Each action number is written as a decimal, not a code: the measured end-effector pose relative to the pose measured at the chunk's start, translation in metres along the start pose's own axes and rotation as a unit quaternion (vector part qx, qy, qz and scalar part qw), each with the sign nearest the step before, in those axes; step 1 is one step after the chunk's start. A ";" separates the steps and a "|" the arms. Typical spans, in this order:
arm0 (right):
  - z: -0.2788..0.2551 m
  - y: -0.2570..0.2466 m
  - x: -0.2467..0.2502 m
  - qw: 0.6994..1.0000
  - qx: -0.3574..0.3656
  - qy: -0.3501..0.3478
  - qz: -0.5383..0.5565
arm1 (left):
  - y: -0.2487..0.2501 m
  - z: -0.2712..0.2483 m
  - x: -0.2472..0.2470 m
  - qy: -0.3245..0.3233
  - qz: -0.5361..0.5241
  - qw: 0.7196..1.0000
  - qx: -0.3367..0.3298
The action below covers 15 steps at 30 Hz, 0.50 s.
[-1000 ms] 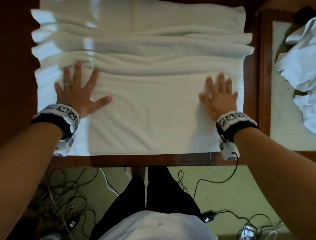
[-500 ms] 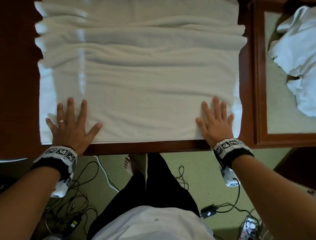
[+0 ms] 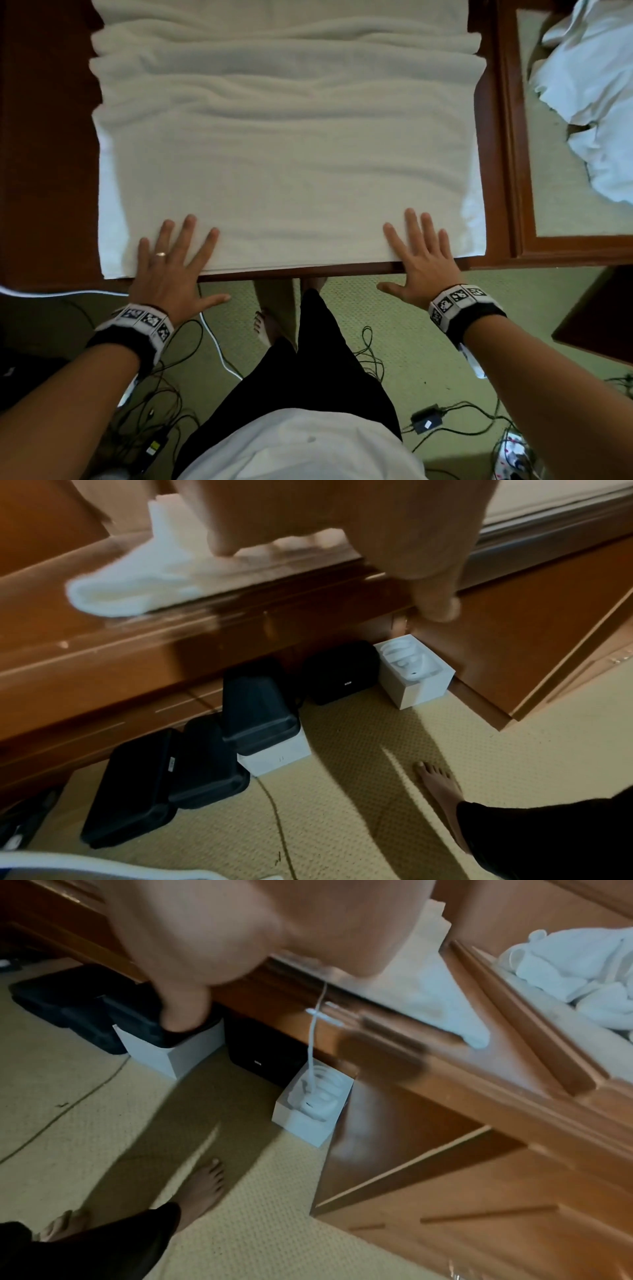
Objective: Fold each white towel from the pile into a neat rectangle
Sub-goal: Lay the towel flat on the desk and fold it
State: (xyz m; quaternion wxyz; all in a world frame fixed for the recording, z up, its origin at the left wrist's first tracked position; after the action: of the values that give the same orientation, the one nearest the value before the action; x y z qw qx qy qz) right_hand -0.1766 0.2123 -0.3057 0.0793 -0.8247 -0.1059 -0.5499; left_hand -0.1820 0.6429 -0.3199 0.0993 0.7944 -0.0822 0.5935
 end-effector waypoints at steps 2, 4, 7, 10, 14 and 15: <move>-0.001 -0.003 -0.008 0.999 -0.030 0.013 -0.004 | 0.007 0.005 0.002 0.004 0.008 1.000 0.007; -0.010 -0.005 -0.011 0.997 -0.044 0.058 -0.002 | 0.013 -0.001 0.006 0.024 0.014 1.000 0.014; -0.028 -0.005 -0.002 0.988 -0.015 0.153 0.011 | 0.016 -0.023 0.007 0.058 0.014 0.998 0.005; -0.029 0.005 0.017 0.977 0.010 0.211 0.006 | 0.008 -0.033 0.014 0.056 0.013 0.998 -0.024; -0.012 0.024 0.048 0.991 -0.065 0.114 -0.036 | -0.005 -0.017 0.046 0.055 0.002 0.998 0.008; -0.011 0.026 0.053 0.992 -0.086 0.076 -0.053 | -0.007 -0.012 0.056 0.035 -0.004 0.999 0.036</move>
State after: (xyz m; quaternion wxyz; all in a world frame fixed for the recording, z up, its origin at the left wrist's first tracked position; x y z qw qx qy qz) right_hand -0.1597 0.1896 -0.2526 -0.0131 -0.7777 -0.0957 -0.6211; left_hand -0.1756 0.6516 -0.2628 0.0760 0.7765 -0.0541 0.6232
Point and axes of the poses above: each hand's wrist, its own z-axis towards the middle knuckle, its own x-axis out of the back of the hand, y = z × x, the point moved 6 cm from there along z, towards the middle knuckle, and after that the axes turned 9 degrees about y, right-handed, at the moved point
